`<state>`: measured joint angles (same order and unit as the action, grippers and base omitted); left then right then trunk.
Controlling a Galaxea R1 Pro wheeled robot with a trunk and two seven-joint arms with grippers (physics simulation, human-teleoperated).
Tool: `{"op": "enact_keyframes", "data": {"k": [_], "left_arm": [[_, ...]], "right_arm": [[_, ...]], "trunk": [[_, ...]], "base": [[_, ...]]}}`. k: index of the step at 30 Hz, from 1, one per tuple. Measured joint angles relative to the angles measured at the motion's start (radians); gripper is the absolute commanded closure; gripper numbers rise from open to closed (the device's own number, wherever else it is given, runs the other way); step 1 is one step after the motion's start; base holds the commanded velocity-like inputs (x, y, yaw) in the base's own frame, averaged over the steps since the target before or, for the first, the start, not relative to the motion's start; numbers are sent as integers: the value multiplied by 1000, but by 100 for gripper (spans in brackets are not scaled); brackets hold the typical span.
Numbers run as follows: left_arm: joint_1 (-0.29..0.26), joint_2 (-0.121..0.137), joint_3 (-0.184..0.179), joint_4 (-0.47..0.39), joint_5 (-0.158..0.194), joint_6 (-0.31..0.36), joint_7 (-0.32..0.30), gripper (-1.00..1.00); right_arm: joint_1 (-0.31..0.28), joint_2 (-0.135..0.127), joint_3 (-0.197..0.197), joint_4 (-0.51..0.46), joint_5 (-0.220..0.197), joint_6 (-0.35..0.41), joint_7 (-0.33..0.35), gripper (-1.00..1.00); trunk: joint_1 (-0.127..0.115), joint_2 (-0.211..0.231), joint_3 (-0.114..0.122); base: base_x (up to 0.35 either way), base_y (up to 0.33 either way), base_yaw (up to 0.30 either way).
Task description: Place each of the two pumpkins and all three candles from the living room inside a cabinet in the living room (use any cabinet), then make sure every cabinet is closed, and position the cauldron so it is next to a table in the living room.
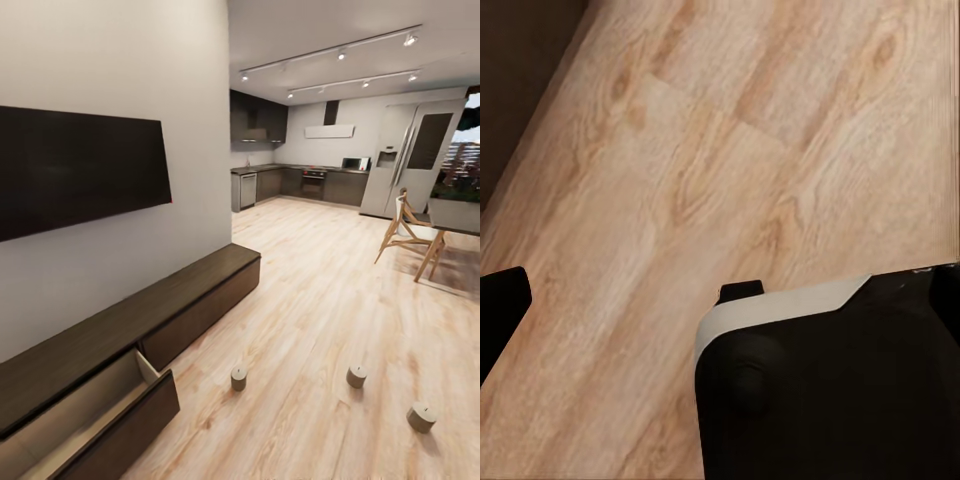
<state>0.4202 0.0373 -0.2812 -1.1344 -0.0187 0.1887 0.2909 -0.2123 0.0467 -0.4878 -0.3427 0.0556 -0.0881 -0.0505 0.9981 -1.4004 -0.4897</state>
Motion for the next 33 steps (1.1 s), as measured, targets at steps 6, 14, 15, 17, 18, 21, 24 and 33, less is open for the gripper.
{"op": "enact_keyframes", "data": {"k": [6, 14, 15, 17, 18, 21, 24, 33], "left_arm": [[0, 0, -1, 8, -1, -1, 0, -100], [0, 0, -1, 13, -3, -27, 6, -100], [0, 0, -1, 14, -3, -28, 6, -100], [0, 0, -2, 14, -3, -33, 4, -100], [0, 0, -2, 14, -3, -34, 3, -100], [0, 0, -2, 14, -3, -35, 1, -100], [0, 0, -2, 14, -3, -35, 0, -100], [0, -1, -2, 12, -3, -35, 1, -100]], "right_arm": [[0, 0, 0, 0, 0, 0, 1, -100], [0, -1, -2, 0, 0, 1, 0, -100], [0, -1, -2, 0, 0, 1, 0, -100], [0, -2, -5, 2, 0, 3, 0, -100], [0, -2, -5, 2, 0, 3, 0, -100], [0, -2, -6, 3, 0, 3, 0, -100], [0, -1, -5, 3, 0, 2, 0, -100], [0, -1, -5, 3, 0, 2, 0, -100]], "trunk": [[0, 0, 0], [0, 0, 0], [0, 0, 0], [0, 0, 0], [0, 0, 0], [0, 0, 0], [0, 0, 0], [0, 0, 0]], "base": [[1, -163, -292], [84, -269, -292], [120, -292, -292], [125, -294, -289], [126, -294, -240], [130, -294, -124], [140, -293, -43], [160, -272, -9]]}}
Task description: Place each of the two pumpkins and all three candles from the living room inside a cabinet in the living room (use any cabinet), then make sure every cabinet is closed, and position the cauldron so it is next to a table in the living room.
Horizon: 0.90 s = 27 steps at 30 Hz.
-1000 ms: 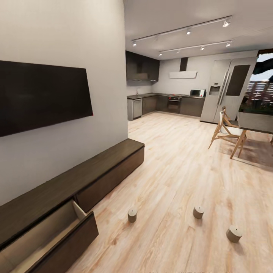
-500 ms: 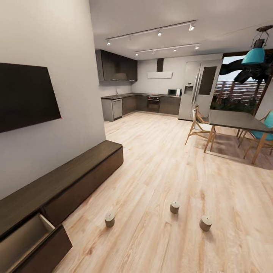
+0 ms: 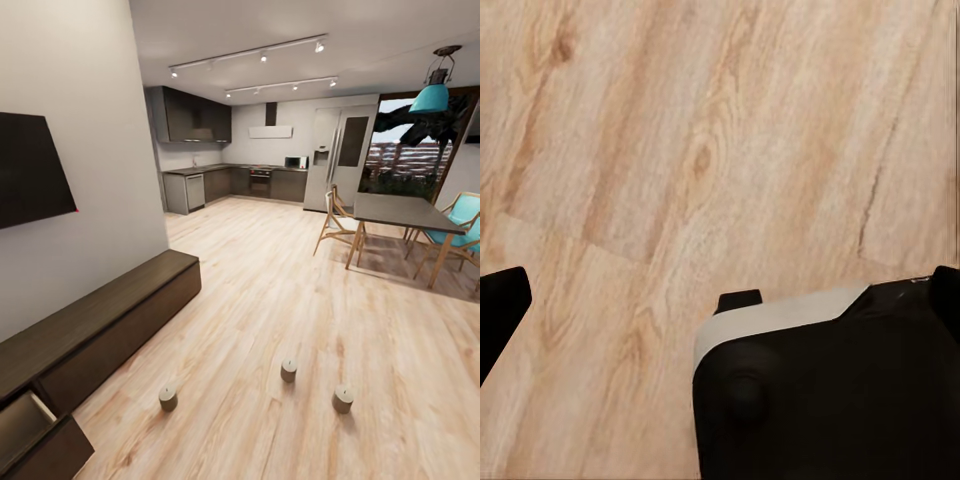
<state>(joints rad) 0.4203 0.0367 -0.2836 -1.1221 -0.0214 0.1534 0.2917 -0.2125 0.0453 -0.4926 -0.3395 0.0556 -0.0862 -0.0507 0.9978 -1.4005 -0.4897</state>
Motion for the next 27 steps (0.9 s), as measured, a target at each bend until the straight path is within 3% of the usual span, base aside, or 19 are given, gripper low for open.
{"op": "enact_keyframes", "data": {"k": [5, 9, 10, 12, 15, 17, 20, 22, 27], "left_arm": [[-7, -10, 1, -10, 4, 4, 8, -100], [-49, -15, 3, -19, 9, 31, 8, -100], [-93, -18, 5, -92, 11, 163, 17, -100], [-143, -36, 3, -159, 12, 285, 23, -100], [-226, -70, 2, -170, 6, 385, 22, -100], [-297, -79, 2, -121, 6, 412, 17, -100], [-359, -88, 3, 1, 9, 397, 7, -100], [-381, -99, 3, 96, 13, 341, 1, -100], [-386, -103, 3, 121, 12, 320, 0, -100]], "right_arm": [[0, 1, 3, 0, 0, 0, 0, -100], [0, 1, 5, 0, 0, -1, 0, -100], [0, 3, 7, 0, 0, -1, 0, -100], [0, 4, 7, 0, 0, -2, 0, -100], [0, 4, 5, 0, 0, -4, 0, -100], [0, 4, 6, -5, 0, -4, 0, -100], [-4, 4, 7, -14, 0, 1, -3, -100], [-11, 3, 5, -19, 0, 14, -6, -100], [-16, 2, 5, -20, 1, 25, -7, -100]], "trunk": [[0, 0, 0], [0, 0, 0], [0, 0, 0], [0, 0, 0], [0, 0, 0], [0, 0, 0], [0, 0, 0], [0, 0, 0], [0, 0, 0]], "base": [[227, -163, -1], [256, -96, 0], [189, -39, 0], [147, -20, 0], [89, -9, 0], [58, -3, 0], [94, -18, 0], [177, -85, 0], [188, -98, 0]]}}
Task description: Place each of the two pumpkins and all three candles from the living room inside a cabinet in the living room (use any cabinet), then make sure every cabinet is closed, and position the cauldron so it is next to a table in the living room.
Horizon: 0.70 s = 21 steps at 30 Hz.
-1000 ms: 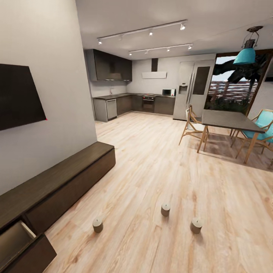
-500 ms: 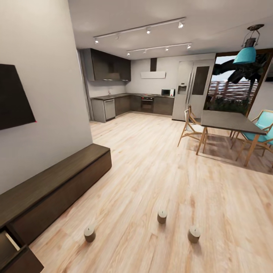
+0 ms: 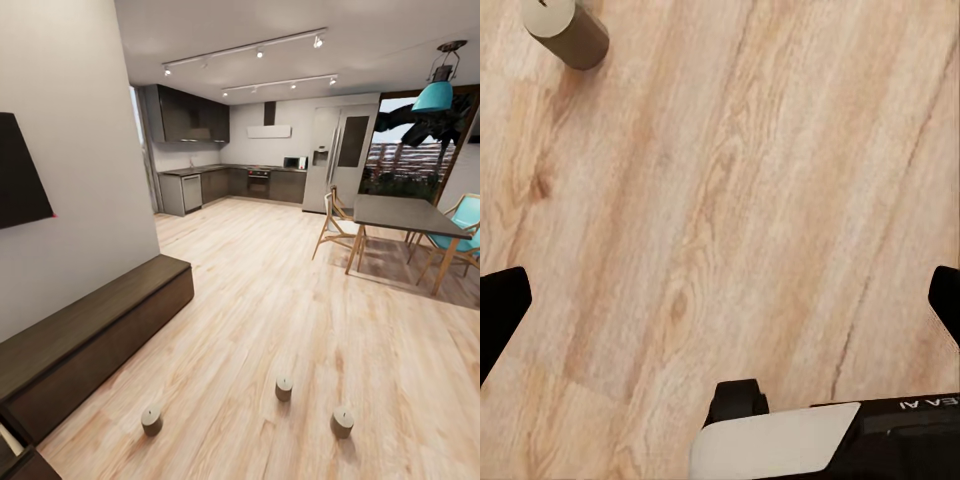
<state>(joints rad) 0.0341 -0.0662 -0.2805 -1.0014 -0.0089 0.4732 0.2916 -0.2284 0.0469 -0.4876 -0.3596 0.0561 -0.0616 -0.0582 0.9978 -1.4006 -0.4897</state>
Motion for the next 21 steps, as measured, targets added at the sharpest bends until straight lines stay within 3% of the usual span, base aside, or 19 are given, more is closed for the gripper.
{"op": "enact_keyframes", "data": {"k": [6, 9, 12, 21], "left_arm": [[-4, -2, 0, 18, 0, -17, -1, -100], [-14, -10, -1, 57, -1, -68, 2, -100], [-18, -20, 0, 33, 3, -75, 3, -100], [-20, -28, 0, 35, 54, -92, -5, -100]], "right_arm": [[-6, -1, -1, -1, 0, 13, -1, -100], [-45, -13, 1, -3, 8, 74, 2, -100], [-57, -24, -4, -13, 8, 88, 2, -100], [-65, -27, 1, -48, 13, 100, -9, -100]], "trunk": [[0, 0, 0], [0, 0, 0], [0, 0, 0], [0, 0, 0]], "base": [[177, -101, 0], [73, -43, 0], [50, -15, 0], [227, -79, 0]]}}
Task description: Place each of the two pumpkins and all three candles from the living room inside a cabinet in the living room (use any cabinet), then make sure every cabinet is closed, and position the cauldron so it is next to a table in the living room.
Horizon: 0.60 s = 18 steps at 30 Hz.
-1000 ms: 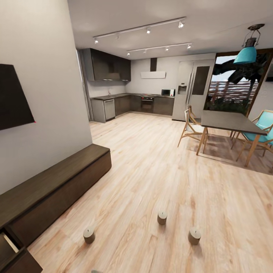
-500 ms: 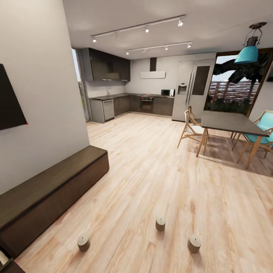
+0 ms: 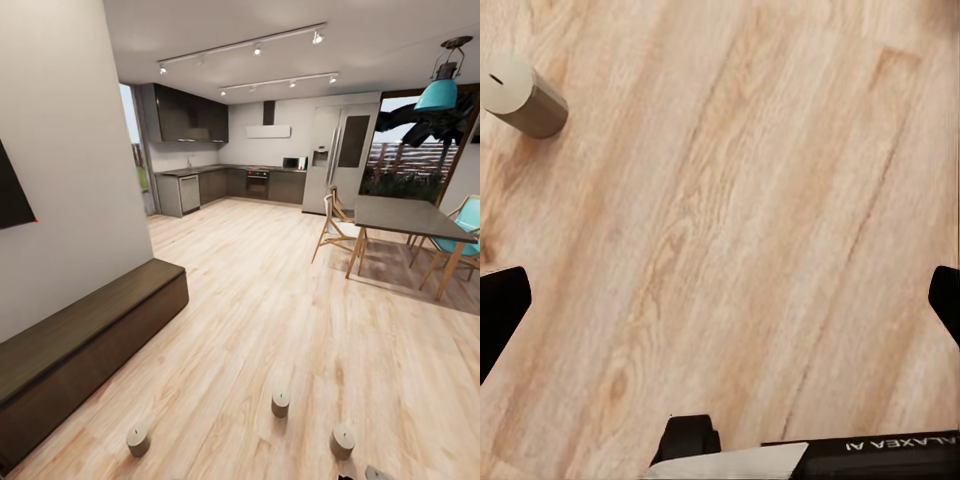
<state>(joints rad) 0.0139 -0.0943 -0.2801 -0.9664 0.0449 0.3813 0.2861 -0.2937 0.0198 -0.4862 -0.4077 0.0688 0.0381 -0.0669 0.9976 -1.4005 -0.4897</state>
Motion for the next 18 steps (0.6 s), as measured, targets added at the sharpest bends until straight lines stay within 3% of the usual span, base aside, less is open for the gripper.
{"op": "enact_keyframes", "data": {"k": [4, 12, 18], "left_arm": [[0, -1, 0, 48, 22, -45, 1, -100], [0, 0, 1, 75, 28, -71, -1, -100], [0, 1, 1, 71, 29, -82, 2, -100]], "right_arm": [[-1, -9, -1, 0, -2, 7, -4, -100], [0, -20, -15, 5, -5, 9, -7, -100], [-1, -31, -15, 8, -7, 9, -22, -100]], "trunk": [[0, 0, 0], [0, 0, 0], [0, 0, 0]], "base": [[297, -113, 0], [286, -130, 0], [94, -64, 0]]}}
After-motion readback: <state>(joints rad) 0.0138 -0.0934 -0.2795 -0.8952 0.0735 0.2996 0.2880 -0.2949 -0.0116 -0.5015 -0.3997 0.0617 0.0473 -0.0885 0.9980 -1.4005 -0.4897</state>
